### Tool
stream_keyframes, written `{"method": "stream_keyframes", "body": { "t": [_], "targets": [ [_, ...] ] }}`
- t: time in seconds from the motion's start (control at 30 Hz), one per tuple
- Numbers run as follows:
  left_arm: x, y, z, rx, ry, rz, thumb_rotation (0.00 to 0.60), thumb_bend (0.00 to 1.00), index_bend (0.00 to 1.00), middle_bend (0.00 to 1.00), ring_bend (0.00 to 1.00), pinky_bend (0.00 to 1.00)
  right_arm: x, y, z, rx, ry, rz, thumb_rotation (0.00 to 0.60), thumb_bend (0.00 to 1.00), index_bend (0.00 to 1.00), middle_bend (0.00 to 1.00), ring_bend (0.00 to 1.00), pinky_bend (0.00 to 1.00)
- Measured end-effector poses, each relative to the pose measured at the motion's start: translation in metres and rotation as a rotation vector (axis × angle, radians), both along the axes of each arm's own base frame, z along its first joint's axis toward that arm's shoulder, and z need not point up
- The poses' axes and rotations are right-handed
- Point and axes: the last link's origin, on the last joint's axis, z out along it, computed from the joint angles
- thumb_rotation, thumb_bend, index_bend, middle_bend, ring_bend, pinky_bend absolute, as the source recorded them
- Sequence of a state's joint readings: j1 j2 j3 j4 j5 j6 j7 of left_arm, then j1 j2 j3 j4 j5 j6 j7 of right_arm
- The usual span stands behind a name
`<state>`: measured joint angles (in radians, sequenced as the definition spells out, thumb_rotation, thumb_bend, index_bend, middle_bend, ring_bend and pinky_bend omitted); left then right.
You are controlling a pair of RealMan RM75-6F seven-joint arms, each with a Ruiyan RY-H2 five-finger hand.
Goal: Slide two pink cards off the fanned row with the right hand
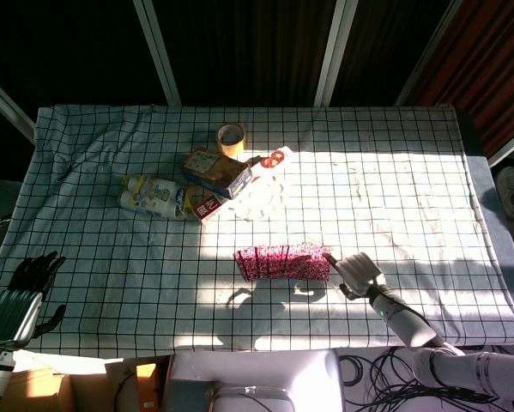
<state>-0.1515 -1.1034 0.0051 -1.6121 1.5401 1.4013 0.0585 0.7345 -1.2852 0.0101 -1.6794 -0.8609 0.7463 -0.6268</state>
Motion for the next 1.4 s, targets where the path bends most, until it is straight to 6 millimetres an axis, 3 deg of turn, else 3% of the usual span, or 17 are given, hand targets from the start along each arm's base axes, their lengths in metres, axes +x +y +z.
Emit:
{"method": "stream_keyframes", "body": {
  "t": [0.6,1.0,1.4],
  "targets": [
    [-0.001,0.002,0.002,0.009,-0.003,0.004,0.6,0.36,0.0,0.02,0.02,0.01,0.008,-0.003,-0.013,0.033,-0.003,0.014,0.6,0.46,0.09,1.0,0.99,0.99],
    [0.0,0.002,0.001,0.005,-0.003,0.0,0.6,0.37,0.0,0.02,0.02,0.01,-0.002,-0.001,-0.02,0.059,0.042,-0.016,0.6,0.46,0.09,1.0,0.99,0.99],
    [0.0,0.001,0.002,0.008,-0.007,-0.006,0.6,0.37,0.0,0.02,0.02,0.01,-0.015,0.021,-0.011,0.063,0.085,0.001,0.6,0.46,0.09,1.0,0.99,0.99]
  ]
}}
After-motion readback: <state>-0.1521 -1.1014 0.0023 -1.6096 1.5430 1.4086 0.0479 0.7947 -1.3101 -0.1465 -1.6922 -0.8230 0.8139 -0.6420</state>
